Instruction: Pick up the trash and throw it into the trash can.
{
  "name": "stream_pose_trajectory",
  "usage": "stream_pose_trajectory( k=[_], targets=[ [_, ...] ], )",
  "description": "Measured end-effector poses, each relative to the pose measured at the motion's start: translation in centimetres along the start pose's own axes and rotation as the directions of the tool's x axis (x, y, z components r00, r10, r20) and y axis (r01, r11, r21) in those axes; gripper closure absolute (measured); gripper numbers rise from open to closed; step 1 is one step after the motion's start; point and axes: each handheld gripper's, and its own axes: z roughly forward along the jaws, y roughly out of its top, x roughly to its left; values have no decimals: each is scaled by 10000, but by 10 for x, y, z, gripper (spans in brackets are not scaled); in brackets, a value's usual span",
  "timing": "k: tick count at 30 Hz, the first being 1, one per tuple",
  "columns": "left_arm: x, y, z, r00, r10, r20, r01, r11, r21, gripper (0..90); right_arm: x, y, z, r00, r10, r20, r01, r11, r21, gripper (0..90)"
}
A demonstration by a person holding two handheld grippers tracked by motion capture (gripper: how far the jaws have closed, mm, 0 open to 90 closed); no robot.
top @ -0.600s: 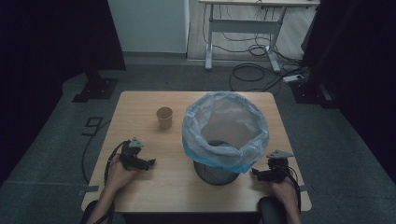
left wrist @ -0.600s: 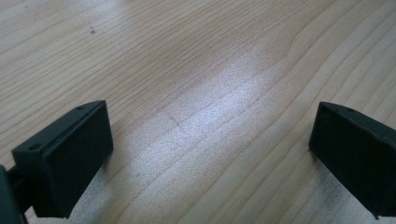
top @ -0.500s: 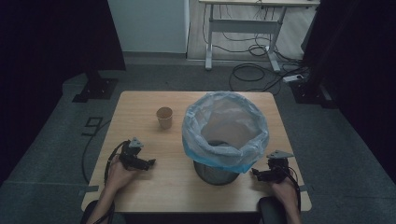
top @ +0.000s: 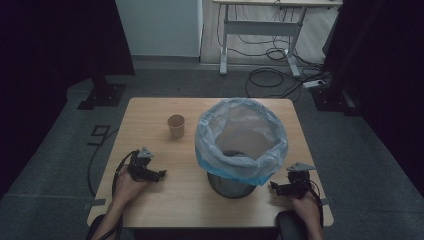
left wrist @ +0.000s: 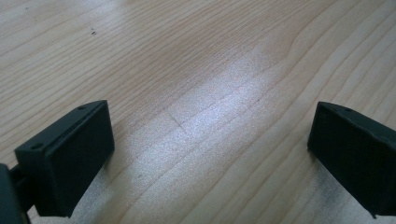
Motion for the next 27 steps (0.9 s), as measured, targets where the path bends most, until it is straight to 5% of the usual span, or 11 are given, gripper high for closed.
stream_pose_trajectory(
  k=[16, 27],
  targets=[
    [7, 6, 1, 10000, -79, -43, 80, 9997, 230, 0, 0, 0, 0, 10000, -3, 2, 3, 10000, 0, 0],
    [19, 21, 0, 9984, -508, 242, 513, 9985, -171, 1, 0, 0, 0, 10000, -3, 2, 3, 10000, 1, 0]
  ],
)
